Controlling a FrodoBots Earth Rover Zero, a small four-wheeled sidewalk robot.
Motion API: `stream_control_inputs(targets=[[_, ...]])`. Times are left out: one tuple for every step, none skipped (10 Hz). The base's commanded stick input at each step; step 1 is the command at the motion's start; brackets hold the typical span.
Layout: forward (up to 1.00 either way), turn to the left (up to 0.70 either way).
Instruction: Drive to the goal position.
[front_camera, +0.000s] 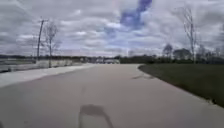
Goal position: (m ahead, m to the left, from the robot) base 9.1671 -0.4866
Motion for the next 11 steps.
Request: stream_control_inputs(targets=[[1.0, 0.0], [1.0, 0.0], [1.0, 0.0], [1.0, 0.0], [1.0, 0.0], [1.0, 0.0], [1.0, 0.0], [1.0, -0.02], [1.0, -0.02], [1.0, -0.02], [1.0, -0.02]])
